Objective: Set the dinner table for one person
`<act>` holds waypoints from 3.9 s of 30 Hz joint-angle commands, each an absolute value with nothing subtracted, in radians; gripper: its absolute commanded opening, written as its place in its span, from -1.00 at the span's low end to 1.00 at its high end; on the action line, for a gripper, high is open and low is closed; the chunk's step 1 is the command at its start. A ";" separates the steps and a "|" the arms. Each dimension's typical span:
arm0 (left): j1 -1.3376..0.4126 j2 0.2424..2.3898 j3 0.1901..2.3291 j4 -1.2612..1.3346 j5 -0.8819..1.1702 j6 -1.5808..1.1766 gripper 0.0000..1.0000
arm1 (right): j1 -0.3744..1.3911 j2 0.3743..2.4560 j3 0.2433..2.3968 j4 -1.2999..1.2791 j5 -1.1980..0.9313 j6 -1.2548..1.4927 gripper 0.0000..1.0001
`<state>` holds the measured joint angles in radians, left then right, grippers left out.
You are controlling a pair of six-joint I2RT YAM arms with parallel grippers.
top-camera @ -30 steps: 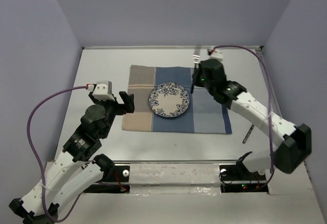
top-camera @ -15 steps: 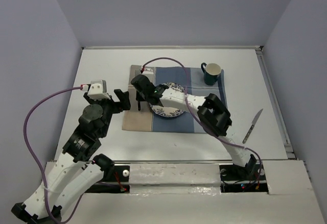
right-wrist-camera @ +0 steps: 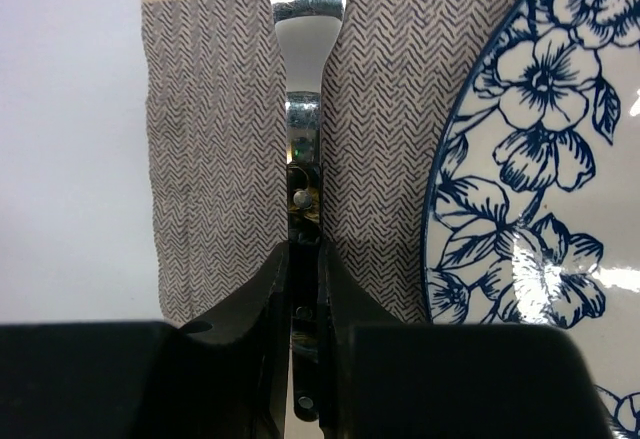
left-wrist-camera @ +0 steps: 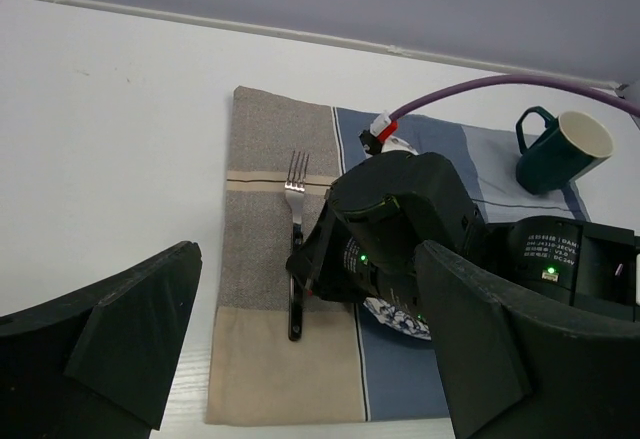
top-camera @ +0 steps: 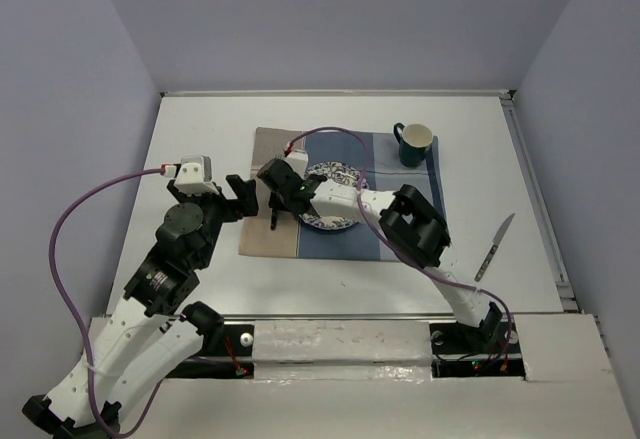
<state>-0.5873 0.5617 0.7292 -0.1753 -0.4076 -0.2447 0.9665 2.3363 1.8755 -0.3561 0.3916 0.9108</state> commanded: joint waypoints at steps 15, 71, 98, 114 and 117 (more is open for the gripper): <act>-0.583 0.543 0.726 -0.126 -0.382 -0.247 0.98 | 0.979 2.183 1.795 -0.336 0.411 0.844 0.25; -0.838 0.325 0.727 -0.138 -0.511 -0.230 0.98 | -0.261 1.372 0.759 -0.614 0.340 0.693 -1.00; -0.681 0.517 0.710 -0.095 -0.437 -0.219 0.98 | 0.603 1.389 1.026 -0.420 0.310 0.445 -1.00; -0.632 0.566 0.707 -0.084 -0.413 -0.212 0.98 | 0.466 1.704 1.146 -0.367 0.221 0.391 -1.00; -0.630 0.568 0.707 -0.081 -0.411 -0.212 0.98 | 0.457 1.730 1.157 -0.367 0.219 0.379 -1.00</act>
<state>-0.6392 0.5613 0.7128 -0.1429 -0.4179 -0.2279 0.4709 1.7168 1.1004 -0.4145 0.2405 0.4034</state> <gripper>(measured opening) 0.989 0.122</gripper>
